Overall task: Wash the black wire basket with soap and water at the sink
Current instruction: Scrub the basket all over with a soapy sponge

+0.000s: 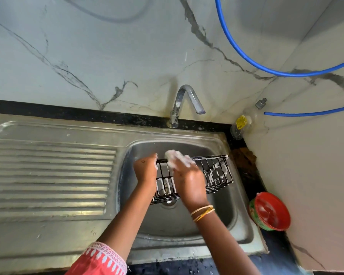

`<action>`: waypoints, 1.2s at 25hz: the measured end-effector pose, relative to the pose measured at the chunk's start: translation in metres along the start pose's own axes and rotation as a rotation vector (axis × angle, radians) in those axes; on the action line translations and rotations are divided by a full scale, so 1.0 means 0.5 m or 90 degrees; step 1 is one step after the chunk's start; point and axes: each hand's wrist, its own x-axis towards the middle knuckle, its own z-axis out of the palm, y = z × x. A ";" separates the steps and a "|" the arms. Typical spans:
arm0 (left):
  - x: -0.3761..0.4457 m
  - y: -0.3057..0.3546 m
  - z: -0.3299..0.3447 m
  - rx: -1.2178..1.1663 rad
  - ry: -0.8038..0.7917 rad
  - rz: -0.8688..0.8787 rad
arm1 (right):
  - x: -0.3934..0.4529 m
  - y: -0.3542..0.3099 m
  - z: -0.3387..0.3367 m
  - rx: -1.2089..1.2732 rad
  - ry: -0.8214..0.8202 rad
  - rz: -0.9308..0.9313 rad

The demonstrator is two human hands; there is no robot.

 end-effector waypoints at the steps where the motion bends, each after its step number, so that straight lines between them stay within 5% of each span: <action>1: 0.006 0.003 -0.009 0.001 0.011 -0.006 | -0.002 0.042 -0.014 -0.004 0.018 0.092; 3: 0.010 0.008 -0.015 0.015 0.004 0.014 | -0.005 0.095 -0.045 0.027 0.037 0.326; 4: 0.008 0.013 -0.015 0.002 -0.004 0.037 | -0.007 0.094 -0.046 0.033 0.016 0.351; 9: -0.011 0.022 0.003 0.008 -0.005 0.176 | 0.027 0.005 -0.004 0.033 -0.012 0.204; 15: 0.015 0.023 -0.010 -0.022 0.027 0.138 | -0.009 -0.076 0.007 -0.017 0.013 0.119; 20: 0.024 0.037 -0.022 -0.089 0.003 0.040 | 0.019 -0.031 0.008 -0.001 0.046 0.152; 26: -0.015 0.080 -0.038 -0.339 -0.080 -0.043 | 0.045 0.107 -0.034 -0.026 0.033 0.497; 28: -0.015 0.082 -0.041 -0.380 -0.084 -0.042 | 0.053 0.078 -0.031 -0.038 0.030 0.498; 30: -0.031 0.088 -0.037 -0.383 -0.106 -0.047 | 0.051 0.003 -0.019 -0.022 0.039 0.349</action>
